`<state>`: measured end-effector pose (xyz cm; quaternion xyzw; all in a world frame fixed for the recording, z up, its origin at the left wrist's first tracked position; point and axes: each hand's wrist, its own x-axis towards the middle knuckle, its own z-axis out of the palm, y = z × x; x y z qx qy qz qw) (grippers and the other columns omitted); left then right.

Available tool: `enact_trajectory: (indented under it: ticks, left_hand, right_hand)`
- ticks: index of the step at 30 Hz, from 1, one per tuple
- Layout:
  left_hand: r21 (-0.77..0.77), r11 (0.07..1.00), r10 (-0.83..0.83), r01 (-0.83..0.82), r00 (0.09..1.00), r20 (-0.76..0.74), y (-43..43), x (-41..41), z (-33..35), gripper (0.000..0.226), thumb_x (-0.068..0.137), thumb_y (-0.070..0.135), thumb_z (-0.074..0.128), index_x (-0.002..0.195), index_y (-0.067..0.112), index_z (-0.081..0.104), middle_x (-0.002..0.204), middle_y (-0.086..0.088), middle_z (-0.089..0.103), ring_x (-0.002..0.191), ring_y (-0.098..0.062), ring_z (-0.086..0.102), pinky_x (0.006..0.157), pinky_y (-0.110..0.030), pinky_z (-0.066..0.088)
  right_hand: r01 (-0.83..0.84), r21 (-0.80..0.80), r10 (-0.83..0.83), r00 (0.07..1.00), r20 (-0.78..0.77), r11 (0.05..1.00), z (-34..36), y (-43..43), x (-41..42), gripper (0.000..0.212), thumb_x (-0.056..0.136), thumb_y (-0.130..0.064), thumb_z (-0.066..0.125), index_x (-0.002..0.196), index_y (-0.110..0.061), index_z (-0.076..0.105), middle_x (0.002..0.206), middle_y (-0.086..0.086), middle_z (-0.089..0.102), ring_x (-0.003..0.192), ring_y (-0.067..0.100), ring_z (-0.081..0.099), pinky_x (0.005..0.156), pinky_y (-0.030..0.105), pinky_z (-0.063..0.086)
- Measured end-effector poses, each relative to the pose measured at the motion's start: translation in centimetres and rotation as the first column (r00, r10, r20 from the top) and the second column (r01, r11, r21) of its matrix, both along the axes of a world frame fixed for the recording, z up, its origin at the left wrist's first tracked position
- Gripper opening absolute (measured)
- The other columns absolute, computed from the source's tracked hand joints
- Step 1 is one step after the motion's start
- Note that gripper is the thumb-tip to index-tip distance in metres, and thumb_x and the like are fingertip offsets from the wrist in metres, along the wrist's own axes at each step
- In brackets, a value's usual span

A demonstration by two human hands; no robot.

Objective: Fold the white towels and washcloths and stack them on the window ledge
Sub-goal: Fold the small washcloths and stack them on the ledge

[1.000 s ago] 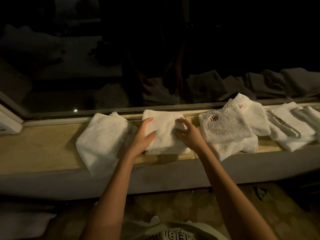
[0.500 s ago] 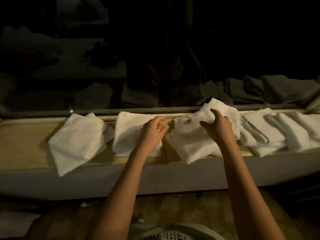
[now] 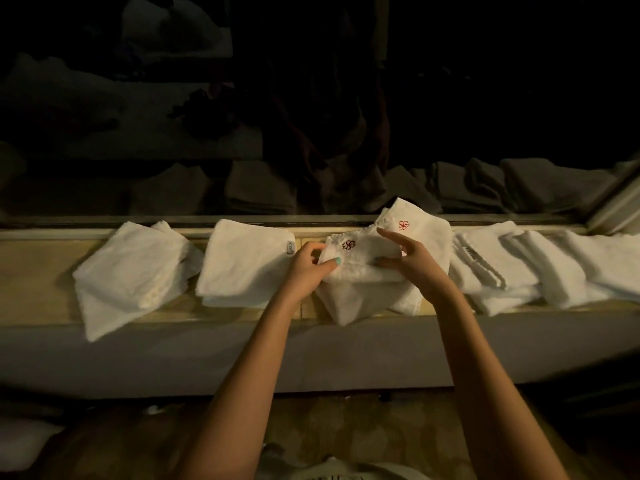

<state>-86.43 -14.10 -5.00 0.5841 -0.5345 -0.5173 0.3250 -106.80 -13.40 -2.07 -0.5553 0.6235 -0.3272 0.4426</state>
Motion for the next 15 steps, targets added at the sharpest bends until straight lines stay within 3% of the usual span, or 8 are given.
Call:
enact_trajectory:
  ticks: [3, 6, 10, 15]
  left_hand:
    - [0.073, 0.997, 0.048, -0.031, 0.968, -0.247, 0.2, 0.1, 0.1, 0.045, 0.086, 0.012, 0.068, 0.127, 0.027, 0.055, 0.129, -0.004, 0.056, 0.11, -0.021, 0.058, 0.093, -0.04, 0.053]
    - [0.005, 0.998, 0.055, -0.056, 0.948, -0.312, 0.4, 0.8, 1.6, 0.042, 0.086, 0.005, 0.064, 0.117, 0.033, 0.06, 0.125, -0.006, 0.057, 0.109, -0.022, 0.059, 0.087, -0.036, 0.054]
    - [-0.139, 0.982, 0.087, -0.132, 0.954, -0.288, 1.0, 3.8, 4.1, 0.042, 0.086, 0.002, 0.063, 0.115, 0.031, 0.06, 0.116, 0.0, 0.061, 0.1, -0.012, 0.06, 0.069, -0.021, 0.052]
    - [-0.223, 0.934, 0.246, -0.278, 0.956, -0.158, 2.4, 9.3, 4.0, 0.043, 0.085, 0.004, 0.065, 0.115, 0.033, 0.057, 0.115, 0.005, 0.059, 0.1, -0.008, 0.058, 0.073, -0.02, 0.051]
  right_hand:
    - [-0.009, -0.035, 0.012, 0.997, 0.078, 0.999, 0.1, 0.4, 0.1, 0.062, 0.082, -0.005, 0.071, 0.135, -0.029, 0.051, 0.133, -0.005, 0.048, 0.12, 0.014, 0.044, 0.098, 0.027, 0.042]
    - [-0.002, -0.1, 0.018, 0.987, 0.16, 0.995, 1.0, 0.3, 0.9, 0.064, 0.078, -0.001, 0.074, 0.132, -0.029, 0.055, 0.125, -0.007, 0.056, 0.113, 0.012, 0.055, 0.083, 0.016, 0.05]
    - [-0.073, -0.166, 0.111, 0.965, 0.235, 0.983, 2.8, -0.9, 3.7, 0.061, 0.081, -0.001, 0.071, 0.134, -0.025, 0.053, 0.12, -0.009, 0.059, 0.102, 0.0, 0.06, 0.079, 0.013, 0.05]
    - [-0.271, -0.171, 0.298, 0.942, 0.155, 0.947, 2.3, -2.7, 9.5, 0.056, 0.087, -0.006, 0.065, 0.136, -0.03, 0.049, 0.122, -0.004, 0.053, 0.1, 0.006, 0.056, 0.074, 0.016, 0.052]
